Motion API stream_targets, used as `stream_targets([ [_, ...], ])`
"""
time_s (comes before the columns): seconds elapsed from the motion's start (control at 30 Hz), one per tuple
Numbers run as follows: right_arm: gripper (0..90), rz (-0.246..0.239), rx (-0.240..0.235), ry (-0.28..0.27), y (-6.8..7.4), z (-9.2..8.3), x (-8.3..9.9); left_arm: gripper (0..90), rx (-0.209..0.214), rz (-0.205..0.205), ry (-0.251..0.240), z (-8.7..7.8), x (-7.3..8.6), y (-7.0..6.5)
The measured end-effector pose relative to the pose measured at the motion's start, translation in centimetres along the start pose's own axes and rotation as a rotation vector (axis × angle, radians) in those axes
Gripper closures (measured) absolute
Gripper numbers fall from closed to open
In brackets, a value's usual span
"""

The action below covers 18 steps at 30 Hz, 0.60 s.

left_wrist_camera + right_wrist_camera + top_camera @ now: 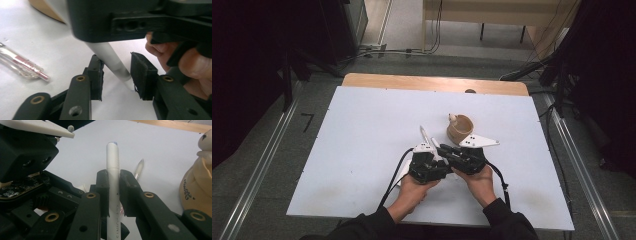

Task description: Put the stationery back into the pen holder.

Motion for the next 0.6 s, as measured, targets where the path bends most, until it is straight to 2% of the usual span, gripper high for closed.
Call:
stream_targets([
  [0.13, 76.7, -0.002, -0.002, -0.012, 0.0, -0.2, -0.2, 69.7, -0.009, -0.017, -0.01, -0.1, 0.0, 0.3],
  [0.37, 76.0, 0.0, -0.007, -0.022, 0.1, -0.5, -0.3, 78.3, -0.009, -0.082, -0.015, -0.4, 0.0, 1.1],
  [0.6, 75.2, -0.008, -0.016, -0.018, 0.1, -0.6, -0.4, 78.7, -0.02, -0.07, -0.021, -0.6, -0.1, 1.1],
])
Point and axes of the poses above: each handheld gripper's, and its own axes: z roughly forward along the jaws, x roughly out of its underside, y roughly to its left, the point moved 4 cm from there along z, roughly forward along the jaws, and after that the axes turned 4 degrees about z, right-handed, at the moved point
